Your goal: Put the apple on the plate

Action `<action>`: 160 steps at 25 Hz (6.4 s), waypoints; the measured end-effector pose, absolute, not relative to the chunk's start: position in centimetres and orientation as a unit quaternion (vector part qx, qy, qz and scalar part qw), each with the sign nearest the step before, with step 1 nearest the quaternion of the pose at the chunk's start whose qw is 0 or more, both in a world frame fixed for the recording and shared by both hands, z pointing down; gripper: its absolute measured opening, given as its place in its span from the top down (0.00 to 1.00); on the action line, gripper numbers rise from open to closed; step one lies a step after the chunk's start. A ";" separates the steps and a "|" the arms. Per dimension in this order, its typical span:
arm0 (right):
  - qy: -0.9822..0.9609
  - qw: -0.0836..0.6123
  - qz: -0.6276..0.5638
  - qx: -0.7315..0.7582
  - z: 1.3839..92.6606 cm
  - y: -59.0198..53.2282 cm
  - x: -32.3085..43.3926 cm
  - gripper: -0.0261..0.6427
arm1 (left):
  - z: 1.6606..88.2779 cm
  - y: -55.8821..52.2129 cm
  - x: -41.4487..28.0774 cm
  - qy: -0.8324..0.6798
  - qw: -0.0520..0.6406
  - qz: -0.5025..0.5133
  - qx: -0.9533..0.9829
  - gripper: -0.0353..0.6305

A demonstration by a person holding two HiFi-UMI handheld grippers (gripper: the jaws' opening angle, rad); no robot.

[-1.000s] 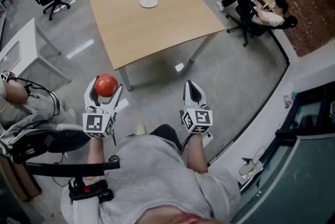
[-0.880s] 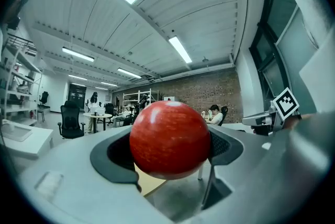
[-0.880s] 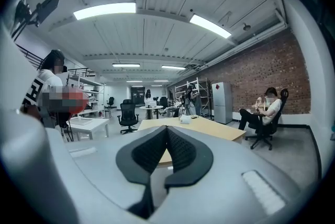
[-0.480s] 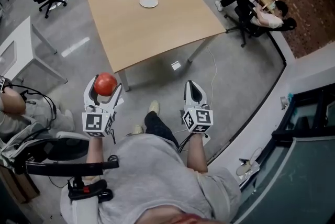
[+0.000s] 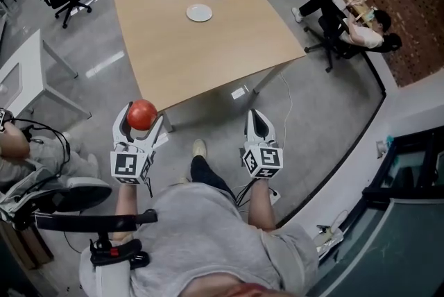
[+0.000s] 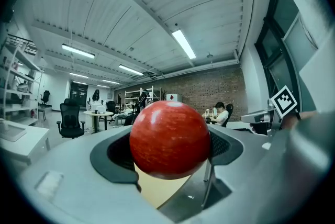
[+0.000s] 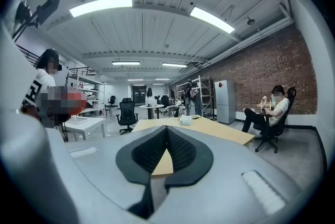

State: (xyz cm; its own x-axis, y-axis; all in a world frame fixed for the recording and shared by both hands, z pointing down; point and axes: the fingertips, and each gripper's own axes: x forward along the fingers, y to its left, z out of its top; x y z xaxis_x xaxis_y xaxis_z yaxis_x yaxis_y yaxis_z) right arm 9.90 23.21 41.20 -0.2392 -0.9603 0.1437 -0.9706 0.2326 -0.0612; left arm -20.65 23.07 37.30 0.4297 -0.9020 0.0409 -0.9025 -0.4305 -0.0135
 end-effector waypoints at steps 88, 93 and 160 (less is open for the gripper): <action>-0.797 0.095 0.136 0.581 55.2 -22.6 15.9 0.95 | 51.1 -26.5 -12.0 -0.536 0.043 0.083 0.839 0.35; -0.797 0.102 0.142 0.578 55.4 -23.3 16.0 0.95 | 51.3 -27.7 -11.3 -0.536 0.064 0.099 0.836 0.35; -0.744 0.155 0.212 0.614 62.7 -24.8 21.0 0.95 | 65.6 -42.1 -4.6 -0.507 0.054 0.114 0.853 0.35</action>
